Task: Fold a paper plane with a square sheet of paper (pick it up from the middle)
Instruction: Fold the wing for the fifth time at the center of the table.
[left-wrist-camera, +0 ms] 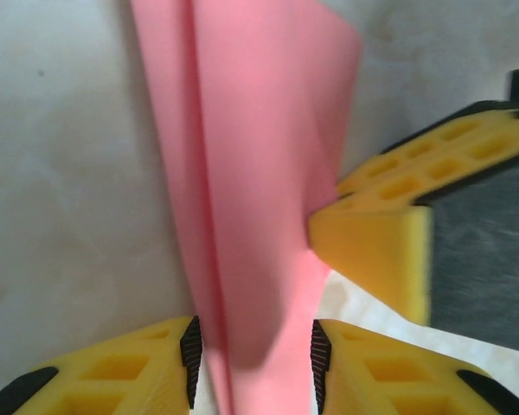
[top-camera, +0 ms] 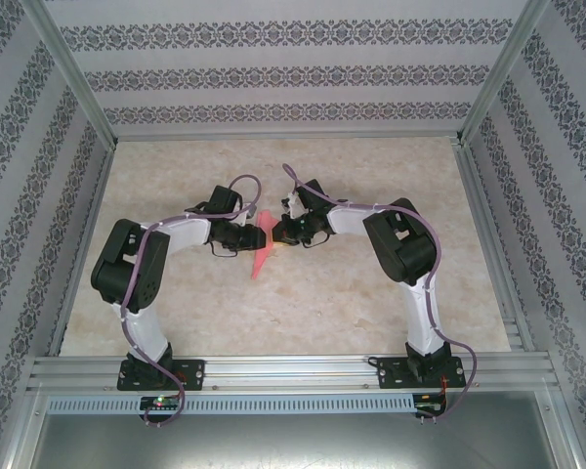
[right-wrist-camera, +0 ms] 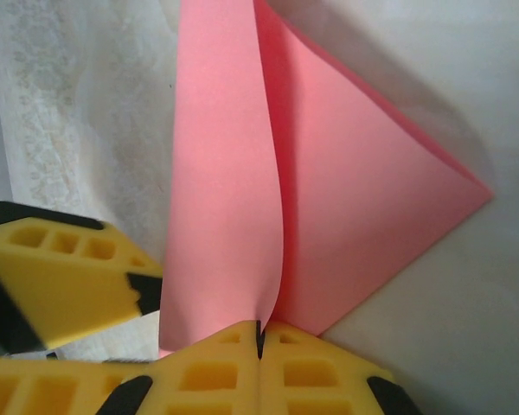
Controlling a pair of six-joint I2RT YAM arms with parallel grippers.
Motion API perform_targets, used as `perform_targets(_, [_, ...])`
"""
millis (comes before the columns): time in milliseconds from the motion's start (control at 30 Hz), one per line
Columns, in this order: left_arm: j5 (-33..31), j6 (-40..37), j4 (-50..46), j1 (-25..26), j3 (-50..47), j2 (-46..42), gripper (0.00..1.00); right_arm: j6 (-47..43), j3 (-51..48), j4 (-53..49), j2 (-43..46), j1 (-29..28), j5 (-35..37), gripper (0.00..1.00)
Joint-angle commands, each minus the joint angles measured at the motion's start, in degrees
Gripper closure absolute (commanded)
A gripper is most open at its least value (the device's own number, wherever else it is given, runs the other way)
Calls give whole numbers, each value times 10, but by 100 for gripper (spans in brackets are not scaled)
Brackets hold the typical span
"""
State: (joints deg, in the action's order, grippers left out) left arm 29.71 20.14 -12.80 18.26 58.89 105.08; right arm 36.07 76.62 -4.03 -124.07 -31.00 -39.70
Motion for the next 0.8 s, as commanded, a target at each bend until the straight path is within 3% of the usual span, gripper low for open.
perform_targets(0, [-12, -25, -35, -8, 22, 11, 58, 0, 8, -1, 1, -10, 6, 95])
perform_targets(767, [63, -22, -17, -33, 20, 44, 65, -5, 38, -7, -9, -14, 2, 96])
